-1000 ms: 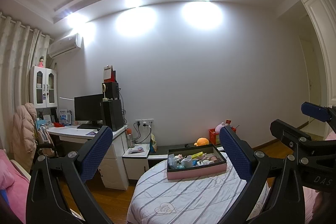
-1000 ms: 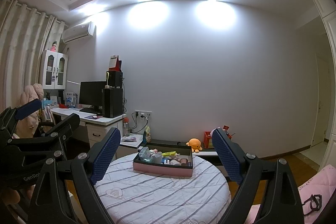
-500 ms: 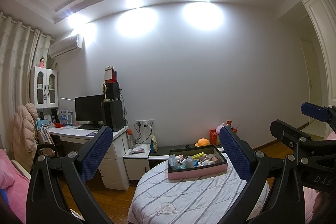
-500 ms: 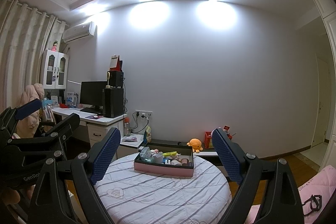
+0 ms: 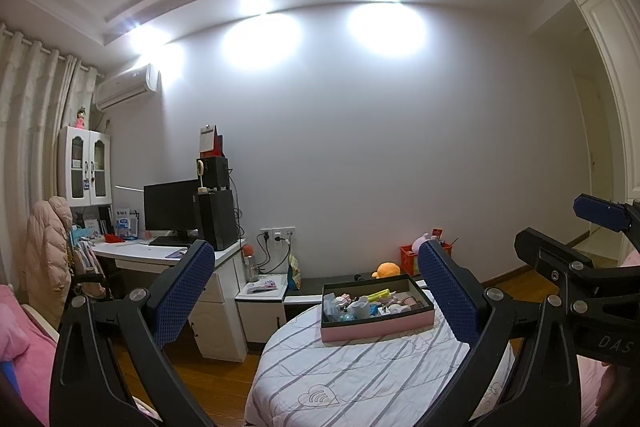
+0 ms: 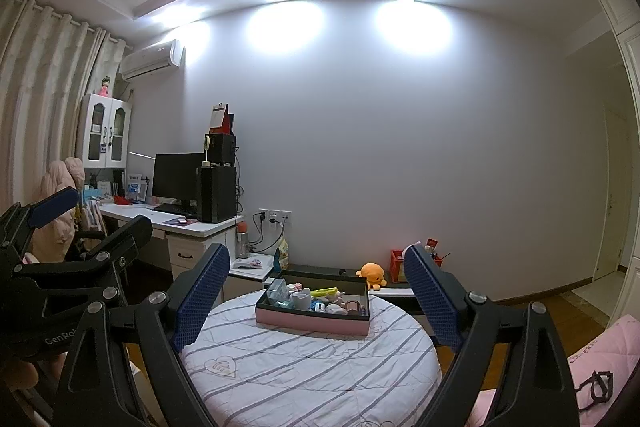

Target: Organize rigid objects

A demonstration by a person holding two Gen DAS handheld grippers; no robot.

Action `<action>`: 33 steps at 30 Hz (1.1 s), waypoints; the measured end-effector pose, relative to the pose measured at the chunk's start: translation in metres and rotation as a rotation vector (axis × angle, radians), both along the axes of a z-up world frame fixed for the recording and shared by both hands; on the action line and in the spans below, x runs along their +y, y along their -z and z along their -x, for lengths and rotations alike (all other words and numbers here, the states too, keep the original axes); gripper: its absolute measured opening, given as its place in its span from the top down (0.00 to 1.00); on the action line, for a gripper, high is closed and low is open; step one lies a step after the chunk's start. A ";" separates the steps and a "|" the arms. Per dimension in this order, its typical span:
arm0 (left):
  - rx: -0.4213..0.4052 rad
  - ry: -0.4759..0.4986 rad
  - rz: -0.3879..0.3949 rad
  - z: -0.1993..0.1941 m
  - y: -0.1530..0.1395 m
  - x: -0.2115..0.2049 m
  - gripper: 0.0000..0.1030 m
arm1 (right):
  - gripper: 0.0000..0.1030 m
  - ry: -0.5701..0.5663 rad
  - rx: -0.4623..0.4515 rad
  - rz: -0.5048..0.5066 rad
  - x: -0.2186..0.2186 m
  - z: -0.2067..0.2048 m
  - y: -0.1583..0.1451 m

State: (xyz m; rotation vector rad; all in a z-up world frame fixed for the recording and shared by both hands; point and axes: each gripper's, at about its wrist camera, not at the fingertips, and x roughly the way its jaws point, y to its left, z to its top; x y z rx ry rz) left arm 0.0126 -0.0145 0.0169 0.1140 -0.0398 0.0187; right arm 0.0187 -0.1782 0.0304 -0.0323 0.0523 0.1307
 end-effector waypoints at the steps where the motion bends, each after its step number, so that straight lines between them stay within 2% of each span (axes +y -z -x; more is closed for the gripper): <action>1: 0.001 0.000 0.000 0.000 0.000 0.000 0.00 | 0.12 0.001 0.000 -0.001 0.000 0.000 0.000; 33: -0.003 -0.009 -0.010 0.003 -0.001 0.001 0.00 | 0.12 0.003 0.003 0.005 0.000 0.002 0.001</action>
